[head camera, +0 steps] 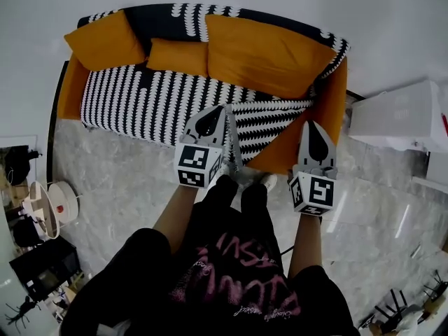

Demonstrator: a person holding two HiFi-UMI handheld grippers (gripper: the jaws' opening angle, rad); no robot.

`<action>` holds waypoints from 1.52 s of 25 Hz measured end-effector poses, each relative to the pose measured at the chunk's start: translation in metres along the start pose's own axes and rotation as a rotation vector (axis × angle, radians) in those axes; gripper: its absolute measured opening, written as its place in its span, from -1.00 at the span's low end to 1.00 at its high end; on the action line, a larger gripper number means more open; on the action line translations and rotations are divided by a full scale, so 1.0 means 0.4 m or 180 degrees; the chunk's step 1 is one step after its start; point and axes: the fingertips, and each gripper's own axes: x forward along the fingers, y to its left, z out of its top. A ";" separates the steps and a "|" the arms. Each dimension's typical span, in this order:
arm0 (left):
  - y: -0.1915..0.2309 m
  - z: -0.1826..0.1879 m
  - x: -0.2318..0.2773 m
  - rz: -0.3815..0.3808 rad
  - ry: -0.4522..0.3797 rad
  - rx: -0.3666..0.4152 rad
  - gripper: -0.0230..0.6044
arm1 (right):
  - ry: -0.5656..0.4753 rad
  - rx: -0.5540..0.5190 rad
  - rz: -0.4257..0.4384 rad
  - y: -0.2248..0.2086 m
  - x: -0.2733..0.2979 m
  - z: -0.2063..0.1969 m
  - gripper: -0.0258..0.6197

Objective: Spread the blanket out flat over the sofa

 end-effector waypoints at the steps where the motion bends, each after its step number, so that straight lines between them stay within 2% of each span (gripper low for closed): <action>1: -0.005 -0.007 0.005 0.0002 0.0024 -0.0001 -0.90 | 0.0012 0.0011 0.0009 -0.005 0.003 -0.008 -0.86; 17: -0.051 -0.162 0.081 -0.0049 0.0361 -0.0048 -0.90 | 0.0313 0.0047 0.0096 -0.009 0.053 -0.165 -0.86; 28: -0.062 -0.280 0.129 -0.0079 0.0564 -0.0077 -0.90 | 0.0532 0.0189 0.0130 -0.007 0.090 -0.296 -0.86; 38: -0.093 -0.448 0.128 -0.0132 0.0865 -0.0159 -0.90 | 0.0789 0.0282 0.0181 0.015 0.068 -0.453 -0.86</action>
